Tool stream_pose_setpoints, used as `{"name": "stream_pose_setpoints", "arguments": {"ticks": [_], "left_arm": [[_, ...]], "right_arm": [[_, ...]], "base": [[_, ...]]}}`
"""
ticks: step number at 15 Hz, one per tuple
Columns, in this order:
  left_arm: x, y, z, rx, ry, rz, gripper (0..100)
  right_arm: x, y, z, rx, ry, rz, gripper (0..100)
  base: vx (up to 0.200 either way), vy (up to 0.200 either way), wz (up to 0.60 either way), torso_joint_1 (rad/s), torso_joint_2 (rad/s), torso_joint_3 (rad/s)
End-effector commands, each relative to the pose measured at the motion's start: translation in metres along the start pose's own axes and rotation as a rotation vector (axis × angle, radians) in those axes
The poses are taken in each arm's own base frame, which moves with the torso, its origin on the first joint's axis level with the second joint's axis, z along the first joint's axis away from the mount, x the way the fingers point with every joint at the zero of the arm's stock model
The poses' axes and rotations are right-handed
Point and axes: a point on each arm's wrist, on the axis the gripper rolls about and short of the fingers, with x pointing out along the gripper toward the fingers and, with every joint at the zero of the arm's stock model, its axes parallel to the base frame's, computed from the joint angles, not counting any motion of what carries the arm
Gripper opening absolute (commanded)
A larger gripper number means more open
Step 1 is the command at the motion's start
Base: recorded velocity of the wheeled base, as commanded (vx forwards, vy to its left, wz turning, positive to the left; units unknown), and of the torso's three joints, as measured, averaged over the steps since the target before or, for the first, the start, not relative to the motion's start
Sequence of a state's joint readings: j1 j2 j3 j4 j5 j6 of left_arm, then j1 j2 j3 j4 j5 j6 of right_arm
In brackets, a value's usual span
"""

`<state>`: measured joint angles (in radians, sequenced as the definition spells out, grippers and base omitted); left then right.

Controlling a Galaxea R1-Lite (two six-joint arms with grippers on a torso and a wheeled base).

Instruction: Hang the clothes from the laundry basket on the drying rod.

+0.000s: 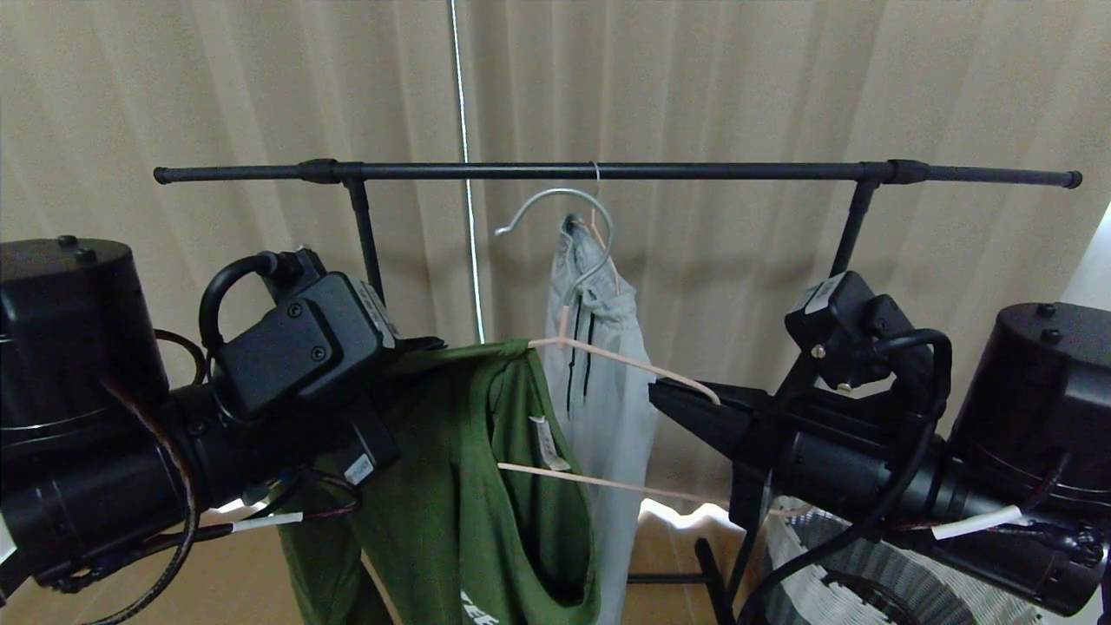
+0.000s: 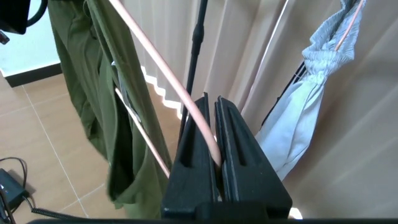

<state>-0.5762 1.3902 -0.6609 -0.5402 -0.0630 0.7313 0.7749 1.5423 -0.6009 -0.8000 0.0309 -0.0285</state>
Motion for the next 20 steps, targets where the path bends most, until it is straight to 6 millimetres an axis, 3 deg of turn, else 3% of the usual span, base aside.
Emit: {"name": "stream_pose_setpoints", "arguments": {"ticks": [1,2,4,7,10,15,20], "left_arm": [[-0.001,-0.001,-0.002,0.001,0.005,-0.003,0],[-0.001,-0.002,-0.003,0.002,0.005,-0.001,0],[-0.002,-0.004,-0.005,0.000,0.011,0.012,0],[0.000,0.001,-0.008,-0.054,0.150,0.192,0],[0.001,0.003,-0.008,-0.161,0.214,0.295,0],[0.005,0.014,0.004,-0.298,0.176,0.378,0],[0.004,0.007,0.021,-0.356,0.097,0.337,0]], "right_arm": [[-0.001,0.000,-0.002,-0.002,0.004,0.000,0],[-0.002,0.000,-0.004,-0.002,0.012,-0.002,100],[-0.002,0.000,-0.006,-0.002,0.020,-0.006,100],[-0.005,-0.002,-0.002,0.000,-0.023,-0.021,100],[-0.008,-0.004,-0.013,-0.001,-0.041,-0.028,100],[-0.008,0.003,-0.024,-0.003,-0.005,0.002,100],[0.009,0.014,-0.039,-0.008,0.061,0.044,100]], "base": [[0.000,0.000,0.00,0.000,0.00,0.000],[0.000,0.000,0.00,0.000,0.00,0.000],[0.000,0.000,0.00,0.000,0.00,0.000],[0.000,0.000,0.00,0.000,0.00,0.000],[0.000,0.000,0.00,0.000,0.00,0.000],[0.000,0.000,0.00,0.000,0.00,0.000],[0.000,0.000,0.00,0.000,0.00,0.000]]}}
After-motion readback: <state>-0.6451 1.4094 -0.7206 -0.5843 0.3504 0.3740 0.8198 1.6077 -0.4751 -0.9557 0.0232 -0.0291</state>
